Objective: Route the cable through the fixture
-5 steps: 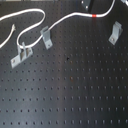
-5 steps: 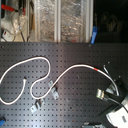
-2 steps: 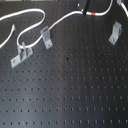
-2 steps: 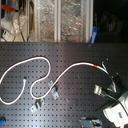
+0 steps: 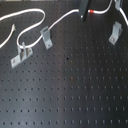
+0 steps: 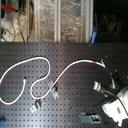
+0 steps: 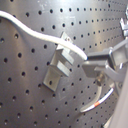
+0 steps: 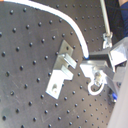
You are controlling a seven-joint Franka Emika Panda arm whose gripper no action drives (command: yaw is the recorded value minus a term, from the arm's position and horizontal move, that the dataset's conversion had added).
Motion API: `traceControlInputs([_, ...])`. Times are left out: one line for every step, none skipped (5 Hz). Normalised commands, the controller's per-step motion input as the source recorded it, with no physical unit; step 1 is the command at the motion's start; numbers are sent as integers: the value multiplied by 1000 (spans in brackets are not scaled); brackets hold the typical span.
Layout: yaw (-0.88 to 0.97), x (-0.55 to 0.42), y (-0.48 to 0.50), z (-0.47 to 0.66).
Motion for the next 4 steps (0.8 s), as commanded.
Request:
traceControlInputs([-109,-140,-76,233])
traceControlInputs([-571,-113,-65,184])
traceControlInputs([-768,-164,-107,131])
traceControlInputs([0,1,0,33])
